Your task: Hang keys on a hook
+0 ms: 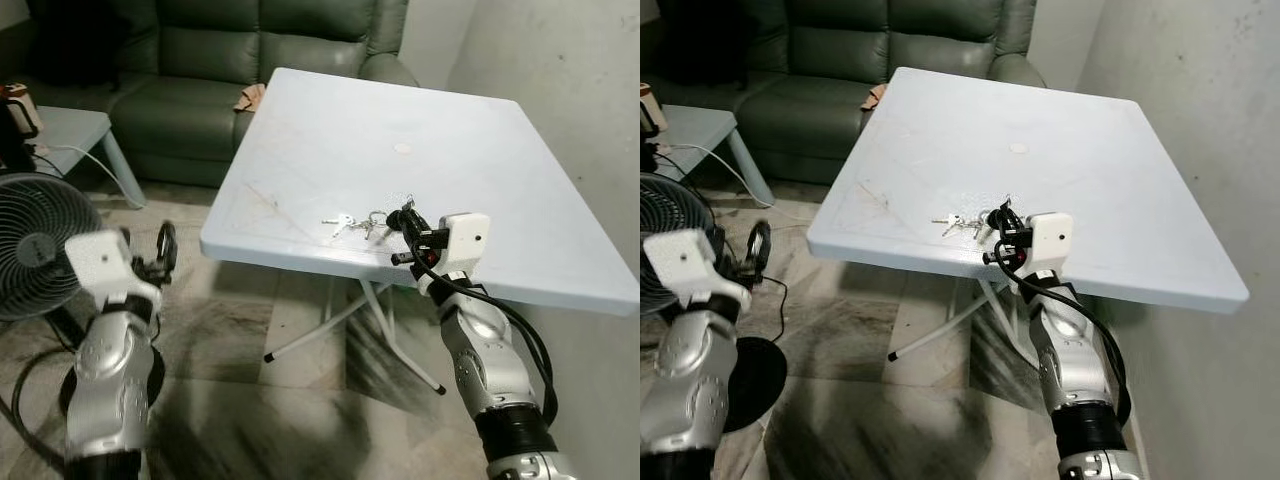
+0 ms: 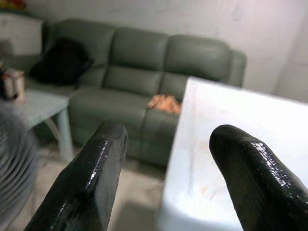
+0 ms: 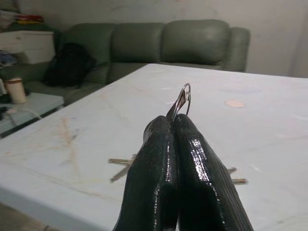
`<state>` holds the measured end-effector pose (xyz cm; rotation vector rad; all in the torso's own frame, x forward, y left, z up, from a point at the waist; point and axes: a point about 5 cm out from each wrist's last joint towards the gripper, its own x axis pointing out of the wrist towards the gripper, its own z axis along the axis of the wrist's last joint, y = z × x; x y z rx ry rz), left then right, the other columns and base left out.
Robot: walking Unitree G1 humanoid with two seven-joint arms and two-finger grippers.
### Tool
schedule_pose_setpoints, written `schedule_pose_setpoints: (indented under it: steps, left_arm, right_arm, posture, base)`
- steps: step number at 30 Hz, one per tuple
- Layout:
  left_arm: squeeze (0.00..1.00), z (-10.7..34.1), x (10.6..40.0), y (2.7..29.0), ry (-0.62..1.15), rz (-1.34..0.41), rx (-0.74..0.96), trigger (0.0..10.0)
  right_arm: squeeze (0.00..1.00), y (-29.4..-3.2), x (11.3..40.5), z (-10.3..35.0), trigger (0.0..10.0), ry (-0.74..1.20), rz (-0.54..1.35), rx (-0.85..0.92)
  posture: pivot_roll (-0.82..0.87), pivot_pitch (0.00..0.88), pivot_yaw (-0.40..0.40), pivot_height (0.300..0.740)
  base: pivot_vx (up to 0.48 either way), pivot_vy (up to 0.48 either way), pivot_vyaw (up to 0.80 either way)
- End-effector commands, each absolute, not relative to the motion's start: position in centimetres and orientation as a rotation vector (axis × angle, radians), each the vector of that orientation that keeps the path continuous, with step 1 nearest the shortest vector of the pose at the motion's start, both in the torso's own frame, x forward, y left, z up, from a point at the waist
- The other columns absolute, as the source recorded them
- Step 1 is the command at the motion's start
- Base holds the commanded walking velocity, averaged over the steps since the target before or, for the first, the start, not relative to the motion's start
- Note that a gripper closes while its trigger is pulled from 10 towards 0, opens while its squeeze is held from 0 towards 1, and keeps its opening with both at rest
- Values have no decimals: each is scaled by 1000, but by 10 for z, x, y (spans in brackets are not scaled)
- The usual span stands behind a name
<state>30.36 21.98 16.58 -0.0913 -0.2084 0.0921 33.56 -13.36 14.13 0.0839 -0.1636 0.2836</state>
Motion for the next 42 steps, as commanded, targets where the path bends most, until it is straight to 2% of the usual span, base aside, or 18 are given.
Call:
schedule_pose_setpoints:
  steps: [1,15,27,35,42]
  left_arm:
    - [0,167,308,223,-193,108,-97,10000]
    - [0,163,313,217,-165,91,-110,10000]
    - [0,157,309,216,-149,100,-148,10000]
    - [0,154,306,219,-137,120,-156,10000]
    - [0,152,308,218,-118,144,-170,10000]
  right_arm:
    - [0,-131,339,147,10000,-186,293,72]
    - [0,-125,340,149,10000,-202,297,88]
    - [0,-123,338,145,10000,-183,323,74]
    - [0,-122,338,144,10000,-177,332,75]
    - [0,-121,339,144,10000,-172,348,69]
  posture:
    - [-66,0,-40,740]
    - [-82,0,-25,740]
    - [-65,0,-50,740]
    - [-56,0,-61,740]
    - [-51,0,-69,740]
  base:
    - [0,0,-719]
    - [0,0,-720]
    - [0,0,-719]
    - [0,401,-719]
    - [0,0,-721]
